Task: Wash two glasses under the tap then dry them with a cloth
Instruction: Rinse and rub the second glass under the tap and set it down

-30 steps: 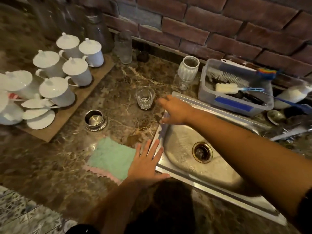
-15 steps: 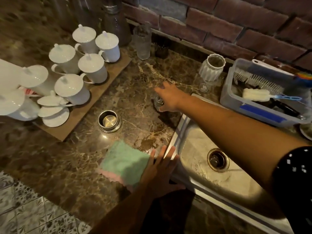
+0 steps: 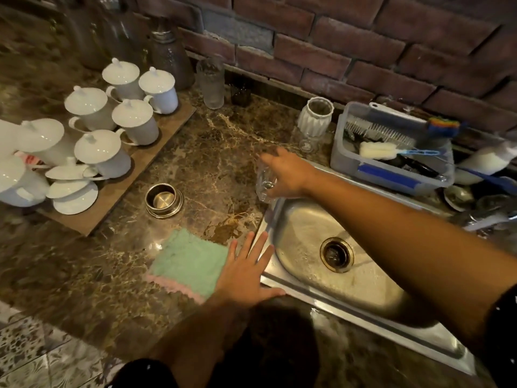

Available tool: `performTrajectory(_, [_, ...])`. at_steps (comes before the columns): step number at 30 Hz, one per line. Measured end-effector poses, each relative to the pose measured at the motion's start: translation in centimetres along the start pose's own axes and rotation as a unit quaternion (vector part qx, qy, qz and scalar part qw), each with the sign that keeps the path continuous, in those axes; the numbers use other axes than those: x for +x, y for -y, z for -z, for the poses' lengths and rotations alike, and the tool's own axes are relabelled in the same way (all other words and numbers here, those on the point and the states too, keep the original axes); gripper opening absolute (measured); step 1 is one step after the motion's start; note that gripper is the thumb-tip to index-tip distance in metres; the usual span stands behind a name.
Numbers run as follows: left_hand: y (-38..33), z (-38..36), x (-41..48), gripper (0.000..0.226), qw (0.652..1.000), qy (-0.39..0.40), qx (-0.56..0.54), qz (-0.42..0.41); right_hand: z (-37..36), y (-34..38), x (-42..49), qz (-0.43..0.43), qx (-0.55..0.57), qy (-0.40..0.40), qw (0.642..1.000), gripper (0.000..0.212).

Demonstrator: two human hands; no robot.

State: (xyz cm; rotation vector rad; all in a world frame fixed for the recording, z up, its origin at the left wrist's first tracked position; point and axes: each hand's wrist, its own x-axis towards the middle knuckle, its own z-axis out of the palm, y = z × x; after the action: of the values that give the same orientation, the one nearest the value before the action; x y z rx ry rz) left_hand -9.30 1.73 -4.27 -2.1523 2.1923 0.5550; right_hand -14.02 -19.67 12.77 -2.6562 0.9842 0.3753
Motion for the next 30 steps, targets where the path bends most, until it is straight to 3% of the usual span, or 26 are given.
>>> performTrajectory(7, [-1.2, 2.1, -0.5, 0.106, 1.0, 0.025, -0.005, 0.009, 2.8, -1.9, -11.8, -0.037, 0.001, -0.011, 0.999, 0.082])
performTrajectory(9, [-2.9, 3.6, -0.3, 0.103, 0.998, 0.014, -0.062, 0.022, 3.3, -2.6, -14.7, -0.043, 0.001, -0.015, 0.999, 0.08])
performTrajectory(11, [-5.5, 4.8, 0.4, 0.095, 0.979, -0.023, -0.199, 0.042, 3.5, -3.4, -17.3, -0.05, 0.006, -0.022, 0.998, 0.078])
performTrajectory(14, [-9.9, 6.7, 2.7, 0.077, 0.904, -0.078, -0.409, 0.092, 3.4, -4.6, -20.6, -0.057, 0.009, -0.035, 0.998, 0.076])
performTrajectory(19, [-16.4, 9.7, 4.9, 0.047, 0.688, -0.021, -0.707, 0.162, 2.5, -7.5, -24.9, -0.078, 0.028, -0.046, 0.996, 0.079])
performTrajectory(23, [-19.6, 10.3, 6.1, 0.065, 0.536, 0.053, -0.821, 0.19, 1.7, -9.9, -27.4, -0.099, 0.049, -0.064, 0.992, 0.078])
performTrajectory(26, [-21.8, 10.4, 6.8, 0.066, 0.478, 0.113, -0.853, 0.177, 1.1, -11.4, -28.7, -0.107, 0.063, -0.075, 0.989, 0.077])
performTrajectory(30, [-24.6, 10.3, 7.6, 0.06, 0.434, 0.151, -0.874, 0.158, 0.6, -13.1, -29.8, -0.1, 0.071, -0.085, 0.989, 0.077])
